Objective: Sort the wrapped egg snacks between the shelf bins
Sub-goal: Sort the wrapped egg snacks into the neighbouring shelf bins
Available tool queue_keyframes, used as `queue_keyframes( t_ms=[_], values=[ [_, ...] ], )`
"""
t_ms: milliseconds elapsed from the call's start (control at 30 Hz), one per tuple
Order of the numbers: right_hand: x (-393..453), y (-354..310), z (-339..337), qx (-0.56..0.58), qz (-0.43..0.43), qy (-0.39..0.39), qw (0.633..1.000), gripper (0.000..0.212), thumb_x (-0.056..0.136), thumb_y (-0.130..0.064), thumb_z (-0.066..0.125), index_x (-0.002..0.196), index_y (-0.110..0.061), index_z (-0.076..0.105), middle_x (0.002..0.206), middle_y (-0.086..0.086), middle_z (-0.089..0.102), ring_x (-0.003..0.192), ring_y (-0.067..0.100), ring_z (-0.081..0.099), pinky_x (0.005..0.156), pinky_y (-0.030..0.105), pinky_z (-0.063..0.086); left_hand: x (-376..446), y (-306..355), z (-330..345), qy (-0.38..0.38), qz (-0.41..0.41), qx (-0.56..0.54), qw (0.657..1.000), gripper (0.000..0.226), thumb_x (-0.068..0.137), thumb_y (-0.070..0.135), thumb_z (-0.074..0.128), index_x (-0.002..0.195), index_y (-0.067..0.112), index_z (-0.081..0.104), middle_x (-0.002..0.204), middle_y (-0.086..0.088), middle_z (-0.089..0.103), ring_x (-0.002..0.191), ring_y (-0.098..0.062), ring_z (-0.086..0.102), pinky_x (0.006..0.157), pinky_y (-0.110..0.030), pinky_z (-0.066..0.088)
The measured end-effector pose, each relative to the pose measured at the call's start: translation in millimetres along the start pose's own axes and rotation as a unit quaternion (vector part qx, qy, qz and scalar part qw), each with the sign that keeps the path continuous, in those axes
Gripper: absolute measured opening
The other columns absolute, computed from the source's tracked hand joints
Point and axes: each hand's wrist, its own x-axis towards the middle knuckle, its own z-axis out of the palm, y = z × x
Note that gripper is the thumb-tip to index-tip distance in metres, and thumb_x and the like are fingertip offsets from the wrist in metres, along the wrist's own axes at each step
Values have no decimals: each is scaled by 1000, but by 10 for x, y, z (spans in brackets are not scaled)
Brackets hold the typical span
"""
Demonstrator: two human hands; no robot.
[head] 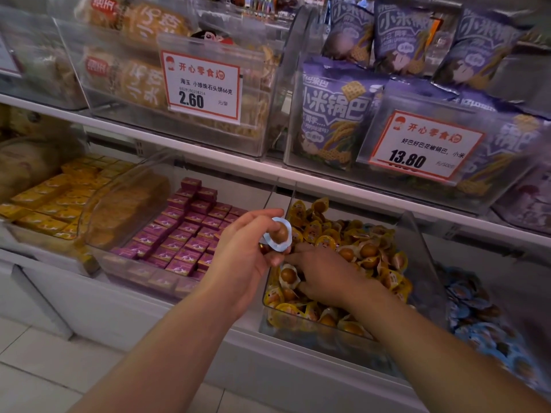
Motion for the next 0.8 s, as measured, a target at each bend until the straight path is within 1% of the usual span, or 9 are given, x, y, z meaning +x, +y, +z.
queue_keyframes(
  t_ms=[133, 233, 333, 400, 433, 500, 567, 633, 800],
  values=[
    [-62, 0, 38, 59, 7, 34, 998, 45, 84, -23, 70, 126, -37, 60, 119, -9, 57, 98, 10, 54, 77, 24, 48, -4, 0, -3, -2, 1, -4, 1000, 43, 65, 14, 64, 105, 0, 68, 78, -8, 68, 62, -18, 59, 45, -25, 39],
    [-129, 85, -42, 208, 78, 94, 971, 27, 83, -35, 76, 108, -39, 67, 104, -16, 62, 93, 3, 60, 73, 18, 49, -1, -20, 2, -1, 10, 18, 1000, 43, 64, 15, 64, 104, 3, 69, 78, -6, 69, 63, -18, 59, 46, -25, 40],
    [-239, 133, -223, 475, 201, 205, 832, 14, 82, -34, 78, 95, -35, 74, 93, -10, 72, 82, 3, 68, 63, 10, 50, -16, -85, 35, 1, 39, 109, 993, 27, 70, 17, 68, 97, 18, 73, 80, -6, 69, 58, -20, 54, 46, -26, 42],
    [-320, 138, -313, 608, 230, 229, 725, 10, 82, -33, 77, 91, -29, 79, 93, -2, 77, 83, 12, 74, 67, 22, 57, -23, -166, 73, 4, 72, 189, 979, 18, 81, 17, 69, 94, 29, 72, 79, -1, 68, 52, -14, 53, 46, -23, 44],
    [-358, 124, -345, 639, 228, 229, 698, 10, 82, -33, 77, 90, -27, 80, 94, 0, 77, 85, 16, 75, 69, 27, 59, -26, -219, 96, 8, 92, 232, 968, 18, 86, 18, 68, 94, 33, 69, 77, 6, 67, 51, -9, 53, 46, -20, 43],
    [-417, 85, -395, 641, 223, 237, 695, 9, 84, -31, 76, 89, -26, 81, 94, 1, 78, 86, 18, 75, 71, 27, 59, -40, -330, 166, 3, 143, 318, 937, 19, 90, 23, 66, 99, 39, 64, 81, 11, 66, 55, -1, 57, 48, -14, 43],
    [-461, 47, -439, 628, 226, 249, 702, 9, 85, -30, 75, 89, -24, 81, 93, 1, 78, 89, 17, 74, 78, 31, 60, -57, -440, 250, -12, 185, 377, 908, 22, 91, 27, 66, 107, 40, 60, 93, 13, 65, 76, 2, 63, 58, -11, 46],
    [-515, 15, -483, 649, 235, 257, 676, 13, 86, -28, 73, 92, -18, 80, 94, 5, 78, 93, 20, 74, 82, 37, 60, -59, -529, 317, -19, 214, 405, 889, 27, 92, 28, 65, 115, 40, 57, 105, 15, 61, 92, 2, 61, 70, -11, 49],
    [-735, -212, -559, 846, 214, 163, 461, 36, 96, -33, 56, 111, -4, 71, 109, 19, 73, 99, 31, 73, 76, 42, 60, -58, -650, 411, 0, 284, 438, 853, 54, 91, 23, 67, 130, 52, 43, 124, 27, 53, 113, 6, 54, 90, -12, 45]
  ],
)
